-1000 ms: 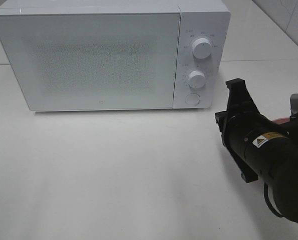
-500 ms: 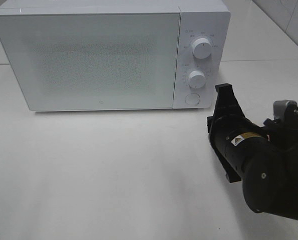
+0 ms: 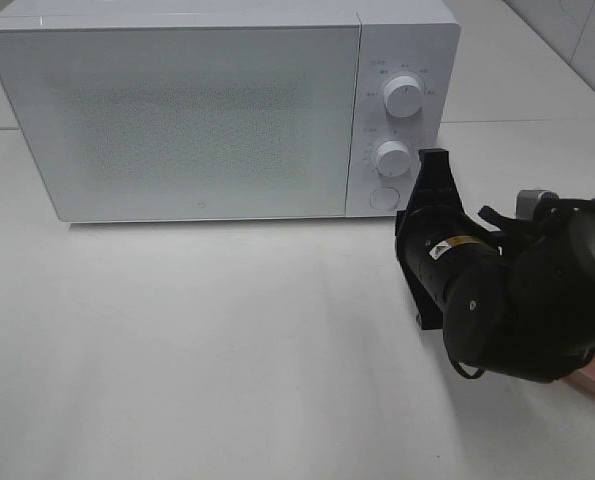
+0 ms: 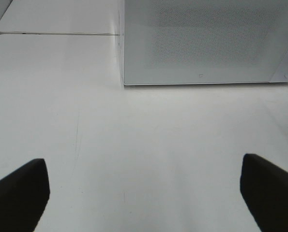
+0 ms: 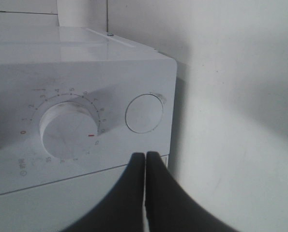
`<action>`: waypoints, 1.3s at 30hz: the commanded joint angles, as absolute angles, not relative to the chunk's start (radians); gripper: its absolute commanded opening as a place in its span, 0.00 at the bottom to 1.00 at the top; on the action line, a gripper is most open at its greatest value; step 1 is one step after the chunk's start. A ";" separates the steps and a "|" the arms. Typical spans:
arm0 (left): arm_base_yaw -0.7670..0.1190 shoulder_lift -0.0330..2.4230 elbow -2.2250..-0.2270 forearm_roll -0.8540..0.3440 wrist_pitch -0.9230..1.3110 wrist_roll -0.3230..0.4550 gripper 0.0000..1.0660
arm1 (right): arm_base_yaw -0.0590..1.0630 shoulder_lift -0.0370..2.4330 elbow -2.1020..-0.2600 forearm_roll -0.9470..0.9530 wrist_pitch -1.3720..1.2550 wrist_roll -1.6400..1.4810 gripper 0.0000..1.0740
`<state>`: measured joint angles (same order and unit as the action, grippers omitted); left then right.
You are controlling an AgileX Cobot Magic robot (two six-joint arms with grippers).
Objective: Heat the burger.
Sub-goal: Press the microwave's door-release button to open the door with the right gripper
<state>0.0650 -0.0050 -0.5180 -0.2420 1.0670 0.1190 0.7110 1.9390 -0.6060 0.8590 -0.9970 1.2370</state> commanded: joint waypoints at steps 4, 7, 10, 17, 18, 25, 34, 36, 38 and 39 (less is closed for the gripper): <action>0.070 -0.022 -0.518 -0.241 1.066 0.112 0.94 | 0.660 1.992 -0.687 0.828 -0.972 1.253 0.00; 0.070 -0.022 -0.518 -0.241 1.066 0.112 0.94 | 0.641 2.004 -0.716 0.828 -0.970 1.253 0.00; 0.070 -0.022 -0.518 -0.241 1.066 0.112 0.94 | 0.627 2.017 -0.743 0.820 -0.946 1.250 0.00; 0.070 -0.022 -0.518 -0.240 1.066 0.113 0.94 | 0.617 2.075 -0.792 0.805 -0.936 1.260 0.00; 0.070 -0.022 -0.518 -0.240 1.066 0.113 0.94 | 0.617 2.087 -0.809 0.805 -0.936 1.269 0.00; 0.070 -0.022 -0.518 -0.240 1.066 0.113 0.94 | 0.604 2.133 -0.854 0.795 -0.919 1.281 0.00; 0.070 -0.022 -0.518 -0.240 1.066 0.113 0.94 | 0.570 2.159 -0.900 0.794 -0.916 1.272 0.00; 0.070 -0.022 -0.518 -0.240 1.066 0.113 0.94 | 0.570 2.170 -0.907 0.794 -0.916 1.272 0.00; 0.070 -0.022 -0.518 -0.239 1.066 0.113 0.94 | 0.570 2.173 -0.913 0.794 -0.916 1.276 0.00; 0.070 -0.022 -0.518 -0.239 1.066 0.113 0.94 | 0.570 2.177 -0.921 0.789 -0.915 1.278 0.00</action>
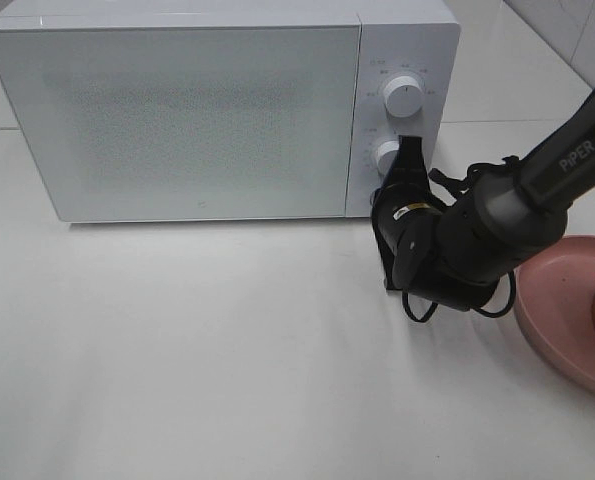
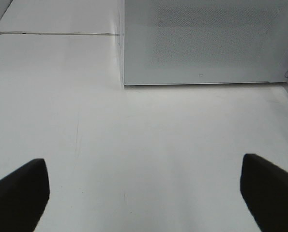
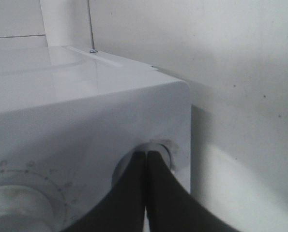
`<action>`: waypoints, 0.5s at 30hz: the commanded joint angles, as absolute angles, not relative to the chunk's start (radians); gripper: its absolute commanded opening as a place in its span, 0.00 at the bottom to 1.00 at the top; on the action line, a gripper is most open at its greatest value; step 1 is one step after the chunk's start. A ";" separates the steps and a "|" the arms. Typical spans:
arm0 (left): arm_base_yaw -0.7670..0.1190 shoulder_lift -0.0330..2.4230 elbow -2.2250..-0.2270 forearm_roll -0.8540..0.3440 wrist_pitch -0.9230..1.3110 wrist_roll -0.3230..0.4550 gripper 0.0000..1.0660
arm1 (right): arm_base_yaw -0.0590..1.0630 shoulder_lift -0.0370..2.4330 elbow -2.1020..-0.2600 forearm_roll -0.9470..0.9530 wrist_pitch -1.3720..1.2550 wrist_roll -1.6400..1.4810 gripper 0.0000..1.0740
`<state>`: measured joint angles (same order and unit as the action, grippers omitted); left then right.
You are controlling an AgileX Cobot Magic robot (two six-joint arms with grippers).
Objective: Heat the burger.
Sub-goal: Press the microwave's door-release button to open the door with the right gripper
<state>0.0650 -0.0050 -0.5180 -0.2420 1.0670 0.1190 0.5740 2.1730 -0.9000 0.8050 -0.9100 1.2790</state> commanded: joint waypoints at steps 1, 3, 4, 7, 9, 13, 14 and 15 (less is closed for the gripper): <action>0.070 -0.022 -0.518 -0.239 1.066 0.113 0.94 | 0.570 2.177 -0.925 0.786 -0.915 1.279 0.00; 0.070 -0.022 -0.518 -0.239 1.066 0.113 0.94 | 0.570 2.177 -0.928 0.779 -0.933 1.283 0.00; 0.070 -0.022 -0.518 -0.239 1.066 0.113 0.94 | 0.570 2.177 -0.929 0.779 -0.948 1.283 0.00; 0.070 -0.022 -0.518 -0.239 1.066 0.113 0.94 | 0.570 2.177 -0.934 0.779 -0.962 1.283 0.00; 0.070 -0.022 -0.518 -0.239 1.066 0.113 0.94 | 0.570 2.177 -0.944 0.778 -0.994 1.283 0.00; 0.070 -0.022 -0.518 -0.239 1.066 0.113 0.94 | 0.566 2.177 -0.958 0.780 -1.027 1.281 0.00; 0.070 -0.022 -0.518 -0.239 1.066 0.113 0.94 | 0.561 2.177 -0.962 0.778 -1.031 1.279 0.00; 0.070 -0.022 -0.518 -0.239 1.066 0.113 0.94 | 0.561 2.177 -0.962 0.778 -1.031 1.279 0.00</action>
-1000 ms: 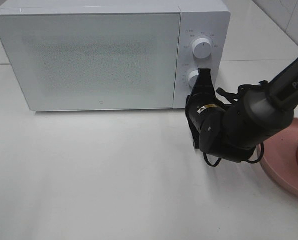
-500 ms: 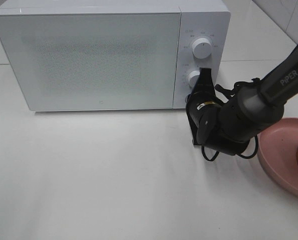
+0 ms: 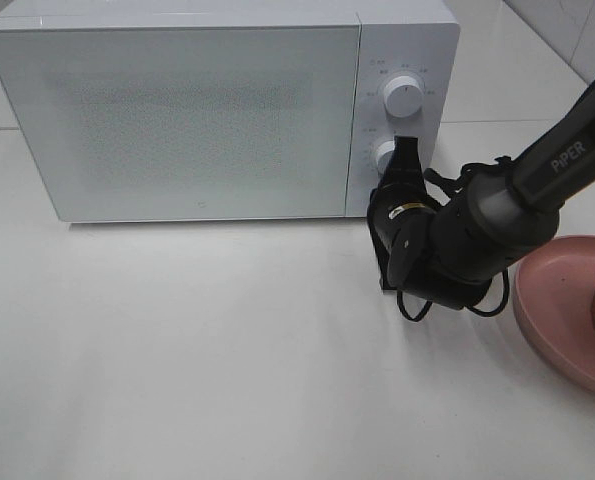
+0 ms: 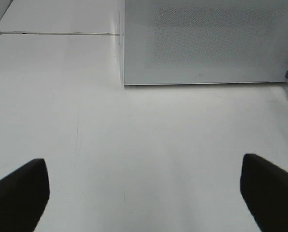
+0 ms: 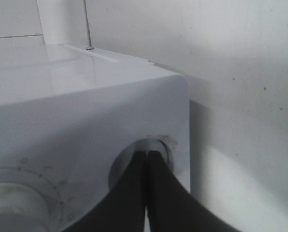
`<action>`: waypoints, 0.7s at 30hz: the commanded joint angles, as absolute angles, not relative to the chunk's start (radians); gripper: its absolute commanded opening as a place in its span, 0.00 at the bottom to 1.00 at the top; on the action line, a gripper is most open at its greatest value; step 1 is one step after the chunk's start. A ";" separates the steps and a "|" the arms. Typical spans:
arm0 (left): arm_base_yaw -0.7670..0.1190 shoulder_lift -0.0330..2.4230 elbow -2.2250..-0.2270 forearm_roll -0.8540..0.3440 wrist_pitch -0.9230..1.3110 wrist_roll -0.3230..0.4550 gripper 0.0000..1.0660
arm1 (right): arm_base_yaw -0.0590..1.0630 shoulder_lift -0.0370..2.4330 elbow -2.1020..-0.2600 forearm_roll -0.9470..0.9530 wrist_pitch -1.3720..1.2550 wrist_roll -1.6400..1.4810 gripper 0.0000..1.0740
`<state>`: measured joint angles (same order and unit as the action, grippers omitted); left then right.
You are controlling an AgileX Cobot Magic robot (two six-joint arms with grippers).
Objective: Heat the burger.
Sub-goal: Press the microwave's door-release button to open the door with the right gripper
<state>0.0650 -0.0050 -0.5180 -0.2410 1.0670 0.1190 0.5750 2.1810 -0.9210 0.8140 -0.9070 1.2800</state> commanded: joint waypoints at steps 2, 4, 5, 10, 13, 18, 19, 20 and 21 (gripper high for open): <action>0.070 -0.022 -0.518 -0.239 1.066 0.113 0.94 | 0.544 2.186 -0.976 0.781 -1.099 1.272 0.00; 0.070 -0.022 -0.518 -0.239 1.066 0.113 0.94 | 0.537 2.190 -0.982 0.774 -1.120 1.272 0.00; 0.070 -0.022 -0.518 -0.239 1.066 0.113 0.94 | 0.528 2.194 -0.996 0.772 -1.135 1.268 0.00; 0.070 -0.022 -0.518 -0.239 1.066 0.113 0.94 | 0.523 2.214 -1.038 0.767 -1.162 1.252 0.00; 0.070 -0.022 -0.518 -0.239 1.066 0.113 0.94 | 0.515 2.222 -1.059 0.751 -1.157 1.242 0.00; 0.070 -0.022 -0.518 -0.239 1.066 0.113 0.94 | 0.515 2.221 -1.064 0.750 -1.156 1.242 0.00; 0.070 -0.022 -0.518 -0.239 1.066 0.113 0.94 | 0.515 2.221 -1.064 0.750 -1.156 1.242 0.00; 0.070 -0.022 -0.518 -0.239 1.066 0.113 0.94 | 0.515 2.221 -1.064 0.750 -1.155 1.242 0.00; 0.070 -0.022 -0.518 -0.239 1.066 0.113 0.94 | 0.515 2.221 -1.064 0.750 -1.147 1.236 0.00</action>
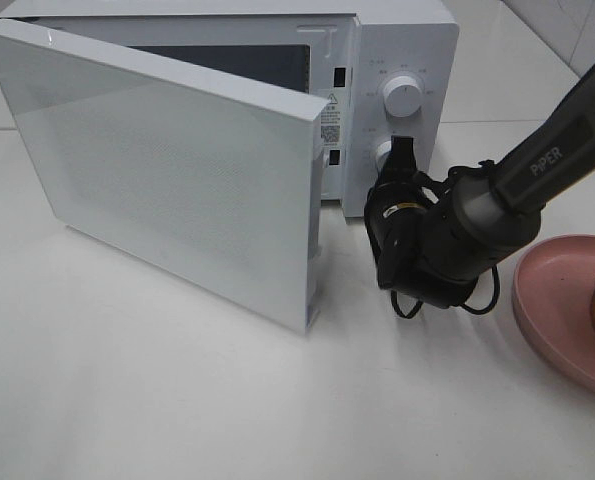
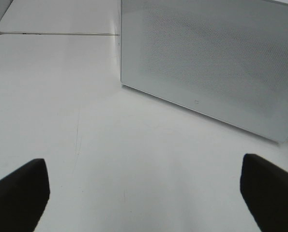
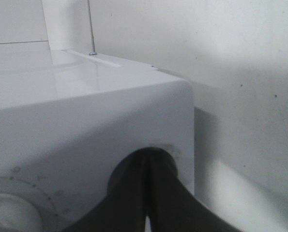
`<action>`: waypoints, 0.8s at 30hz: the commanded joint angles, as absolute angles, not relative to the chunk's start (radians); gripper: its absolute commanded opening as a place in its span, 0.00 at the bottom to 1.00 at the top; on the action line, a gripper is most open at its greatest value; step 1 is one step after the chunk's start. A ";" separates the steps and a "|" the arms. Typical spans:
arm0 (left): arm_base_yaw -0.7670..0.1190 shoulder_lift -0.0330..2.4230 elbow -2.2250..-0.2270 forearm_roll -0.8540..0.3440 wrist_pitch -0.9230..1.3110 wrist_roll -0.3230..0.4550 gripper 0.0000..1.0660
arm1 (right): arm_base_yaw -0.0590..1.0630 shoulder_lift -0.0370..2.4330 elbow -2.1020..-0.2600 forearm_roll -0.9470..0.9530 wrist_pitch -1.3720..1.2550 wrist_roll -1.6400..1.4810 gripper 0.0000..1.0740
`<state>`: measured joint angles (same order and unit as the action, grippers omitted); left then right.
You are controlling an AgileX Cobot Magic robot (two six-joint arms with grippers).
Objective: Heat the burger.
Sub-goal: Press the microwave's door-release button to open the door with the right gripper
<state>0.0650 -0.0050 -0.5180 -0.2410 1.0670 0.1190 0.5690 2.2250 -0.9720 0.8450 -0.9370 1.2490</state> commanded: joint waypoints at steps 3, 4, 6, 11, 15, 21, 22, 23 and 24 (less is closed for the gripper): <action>0.070 -0.022 -0.518 -0.239 1.066 0.113 0.94 | 0.515 2.221 -1.064 0.750 -1.103 1.226 0.00; 0.070 -0.022 -0.518 -0.239 1.066 0.113 0.94 | 0.515 2.221 -1.064 0.750 -1.103 1.226 0.00; 0.070 -0.022 -0.518 -0.239 1.066 0.113 0.94 | 0.515 2.221 -1.064 0.750 -1.081 1.227 0.00; 0.070 -0.022 -0.518 -0.239 1.066 0.113 0.94 | 0.515 2.196 -1.039 0.749 -1.045 1.223 0.00; 0.070 -0.022 -0.518 -0.239 1.066 0.114 0.94 | 0.515 2.171 -0.998 0.749 -1.020 1.223 0.00; 0.070 -0.022 -0.518 -0.239 1.066 0.114 0.94 | 0.515 2.136 -0.942 0.744 -0.946 1.224 0.00; 0.070 -0.022 -0.518 -0.239 1.066 0.114 0.94 | 0.515 2.121 -0.924 0.733 -0.928 1.222 0.00; 0.070 -0.022 -0.518 -0.239 1.066 0.114 0.94 | 0.515 2.121 -0.924 0.733 -0.928 1.222 0.00; 0.070 -0.022 -0.518 -0.239 1.066 0.114 0.94 | 0.515 2.107 -0.904 0.719 -0.909 1.221 0.00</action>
<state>0.0650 -0.0050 -0.5180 -0.2410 1.0670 0.1190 0.5330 2.1400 -0.9070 0.7390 -0.8380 1.2280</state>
